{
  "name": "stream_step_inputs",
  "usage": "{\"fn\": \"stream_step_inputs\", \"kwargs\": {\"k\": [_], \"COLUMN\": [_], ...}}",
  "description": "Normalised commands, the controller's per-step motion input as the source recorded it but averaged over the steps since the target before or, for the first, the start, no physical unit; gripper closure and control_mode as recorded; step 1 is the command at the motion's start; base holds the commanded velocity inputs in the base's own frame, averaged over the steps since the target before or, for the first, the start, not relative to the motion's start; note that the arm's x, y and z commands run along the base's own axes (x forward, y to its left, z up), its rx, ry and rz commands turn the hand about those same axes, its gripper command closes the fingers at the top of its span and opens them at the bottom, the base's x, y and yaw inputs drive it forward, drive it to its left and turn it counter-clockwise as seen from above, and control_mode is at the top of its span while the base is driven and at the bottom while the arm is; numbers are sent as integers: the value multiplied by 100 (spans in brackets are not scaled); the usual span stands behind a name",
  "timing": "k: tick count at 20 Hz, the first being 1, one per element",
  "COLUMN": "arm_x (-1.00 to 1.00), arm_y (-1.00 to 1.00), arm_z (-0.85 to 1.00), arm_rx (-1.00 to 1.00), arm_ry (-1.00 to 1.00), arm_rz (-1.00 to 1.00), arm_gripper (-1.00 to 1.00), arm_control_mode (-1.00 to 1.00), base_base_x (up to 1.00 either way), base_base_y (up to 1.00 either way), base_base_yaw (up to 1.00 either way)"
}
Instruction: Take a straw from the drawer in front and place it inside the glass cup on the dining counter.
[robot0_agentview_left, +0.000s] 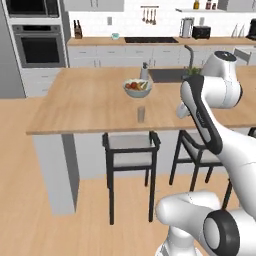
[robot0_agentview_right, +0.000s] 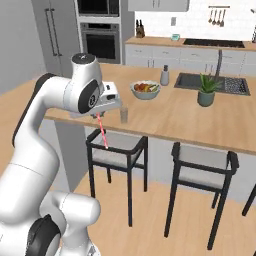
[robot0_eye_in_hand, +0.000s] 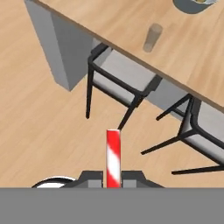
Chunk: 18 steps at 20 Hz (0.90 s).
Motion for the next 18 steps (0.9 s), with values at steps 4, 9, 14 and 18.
{"fn": "stream_step_inputs", "kwargs": {"k": [4,9,14,18], "arm_x": [0,0,0,0], "arm_y": [0,0,0,0], "arm_z": [0,0,0,0], "arm_rx": [0,0,0,0], "arm_ry": [0,0,0,0], "arm_rz": [0,0,0,0], "arm_gripper": [100,100,100,100], "arm_control_mode": [100,100,100,100], "base_base_x": [57,82,100,100], "base_base_y": [60,42,24,4], "base_base_yaw": [-38,-32,-19,0]}}
